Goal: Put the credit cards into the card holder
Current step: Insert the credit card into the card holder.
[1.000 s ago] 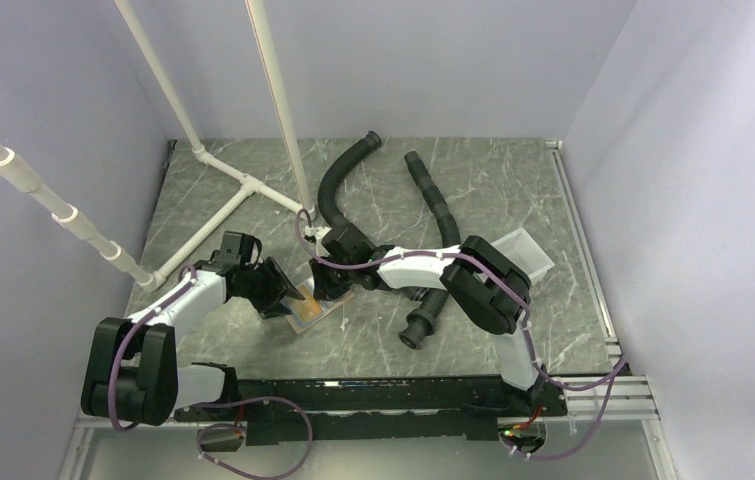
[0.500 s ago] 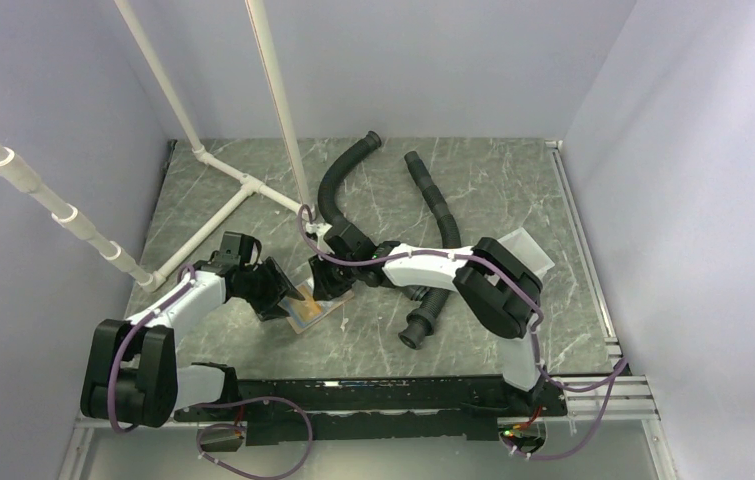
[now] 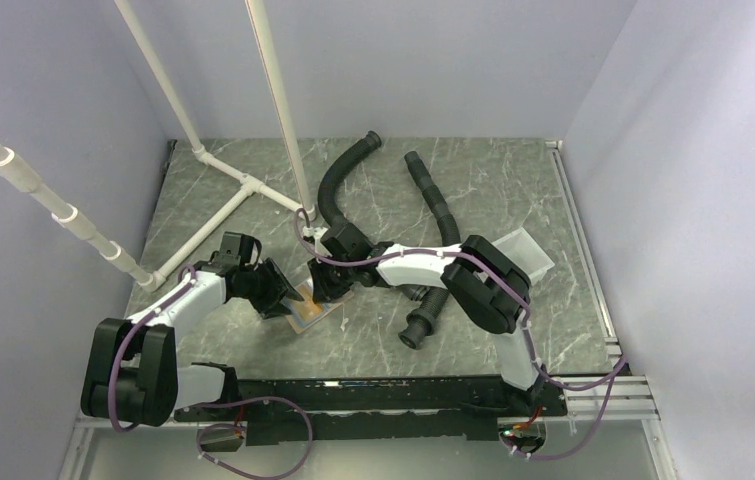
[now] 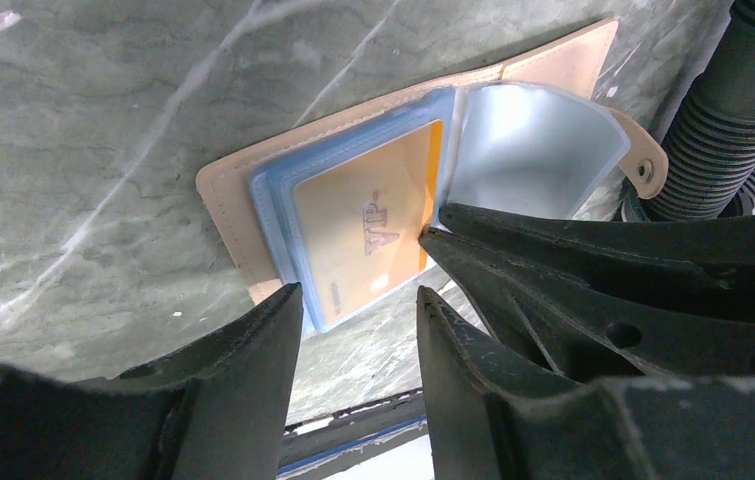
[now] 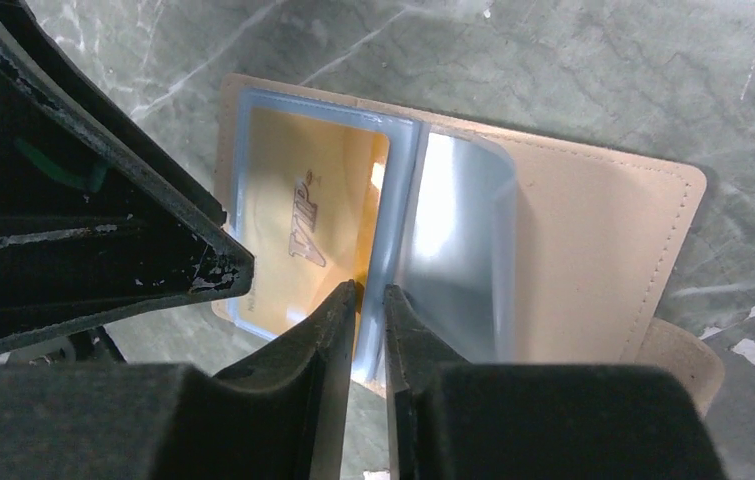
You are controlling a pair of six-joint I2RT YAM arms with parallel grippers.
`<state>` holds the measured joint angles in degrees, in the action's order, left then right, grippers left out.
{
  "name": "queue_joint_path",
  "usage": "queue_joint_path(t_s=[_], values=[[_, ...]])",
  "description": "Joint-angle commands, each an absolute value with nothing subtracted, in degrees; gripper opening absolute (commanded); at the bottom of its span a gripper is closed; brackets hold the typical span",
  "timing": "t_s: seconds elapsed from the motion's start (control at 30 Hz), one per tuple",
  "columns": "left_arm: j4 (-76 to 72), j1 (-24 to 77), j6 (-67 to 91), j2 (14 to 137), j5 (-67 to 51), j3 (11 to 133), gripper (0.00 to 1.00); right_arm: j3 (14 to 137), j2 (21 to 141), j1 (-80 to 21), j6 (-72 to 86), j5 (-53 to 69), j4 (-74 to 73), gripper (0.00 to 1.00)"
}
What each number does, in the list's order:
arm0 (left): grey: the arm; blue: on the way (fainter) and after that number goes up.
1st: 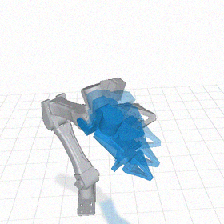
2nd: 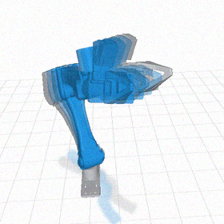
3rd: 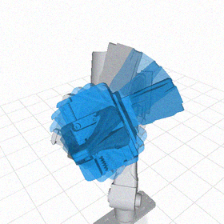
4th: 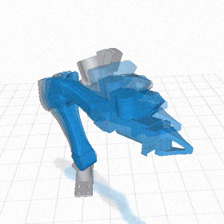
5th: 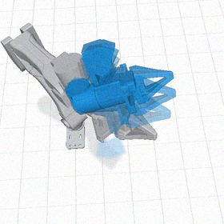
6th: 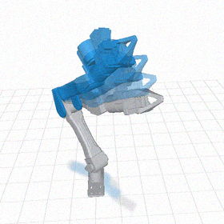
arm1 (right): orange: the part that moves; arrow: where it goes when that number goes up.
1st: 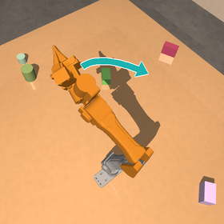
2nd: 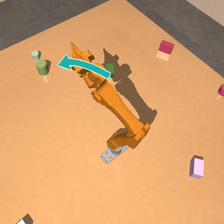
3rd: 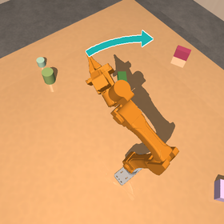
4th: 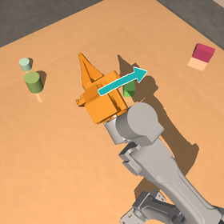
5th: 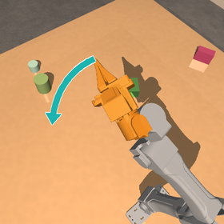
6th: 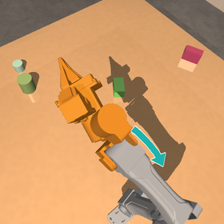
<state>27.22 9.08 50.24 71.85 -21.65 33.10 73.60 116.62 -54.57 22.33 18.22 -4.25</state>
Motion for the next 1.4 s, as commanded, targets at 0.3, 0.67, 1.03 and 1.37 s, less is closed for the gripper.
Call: queue_joint_path(t_s=[0.3,0.67,1.03,1.37], values=[[25.67,8.79,49.47,72.58,-22.3,32.97,0.52,75.5,118.81,-54.93,21.45,16.41,-4.47,0.13],[21.54,8.79,51.19,70.59,-24.17,32.08,0.45,75.26,119.18,-54.89,21.83,17.03,-3.95,0.12],[15.74,9.09,53.61,70.5,-28.57,33.88,0.49,76.32,108.46,-52.66,26.98,17.48,-9.55,0.29],[7.83,18.16,54.91,84.03,-31.67,45.58,0.68,64.16,69.04,-27.55,21.41,4.3,-26.1,0.52]])
